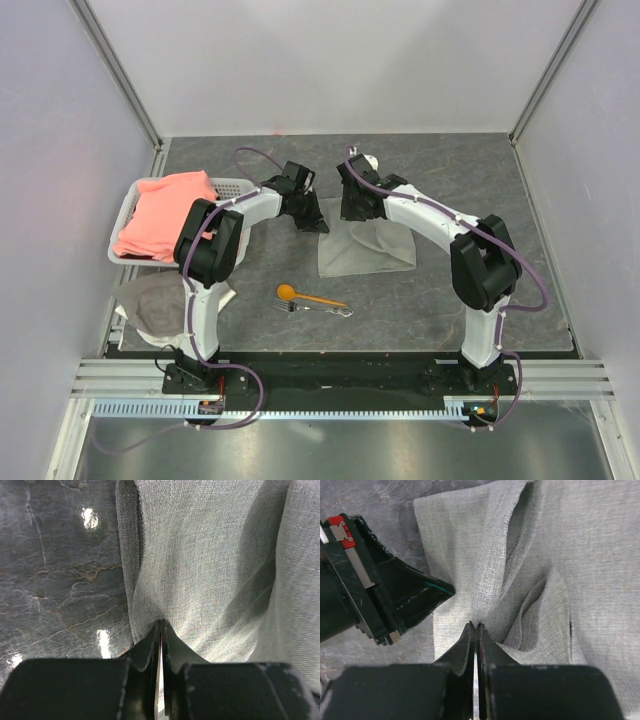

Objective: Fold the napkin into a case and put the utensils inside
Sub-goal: Fold the rectangle-folded napkin at the center of the board.

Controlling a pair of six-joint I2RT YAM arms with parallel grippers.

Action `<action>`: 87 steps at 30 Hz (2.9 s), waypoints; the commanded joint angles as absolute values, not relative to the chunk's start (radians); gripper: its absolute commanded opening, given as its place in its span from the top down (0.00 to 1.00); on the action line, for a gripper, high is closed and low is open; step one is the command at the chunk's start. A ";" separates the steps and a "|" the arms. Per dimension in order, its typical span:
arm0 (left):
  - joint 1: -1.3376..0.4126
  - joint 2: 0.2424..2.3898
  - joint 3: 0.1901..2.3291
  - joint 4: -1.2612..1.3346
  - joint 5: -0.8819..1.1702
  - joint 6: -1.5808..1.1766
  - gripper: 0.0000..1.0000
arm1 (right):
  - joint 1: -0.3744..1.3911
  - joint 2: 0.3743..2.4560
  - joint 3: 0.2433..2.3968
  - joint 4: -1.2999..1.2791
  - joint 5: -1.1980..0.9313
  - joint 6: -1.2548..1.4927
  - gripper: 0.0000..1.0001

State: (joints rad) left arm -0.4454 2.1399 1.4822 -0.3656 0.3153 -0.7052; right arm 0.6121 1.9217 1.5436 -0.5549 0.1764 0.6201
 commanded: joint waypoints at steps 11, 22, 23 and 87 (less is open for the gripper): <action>-0.449 2.105 1.457 -0.373 0.285 -0.673 0.91 | 0.653 1.991 1.598 -0.456 0.095 0.709 1.00; -0.446 2.073 1.450 -0.374 0.276 -0.683 0.91 | 0.653 2.045 1.592 -0.416 0.055 0.735 1.00; -0.446 2.065 1.445 -0.374 0.276 -0.686 0.90 | 0.652 2.048 1.594 -0.411 0.051 0.732 1.00; -0.411 1.796 1.342 -0.290 0.445 -0.727 0.88 | 0.580 1.794 1.079 -0.210 -0.494 0.462 0.59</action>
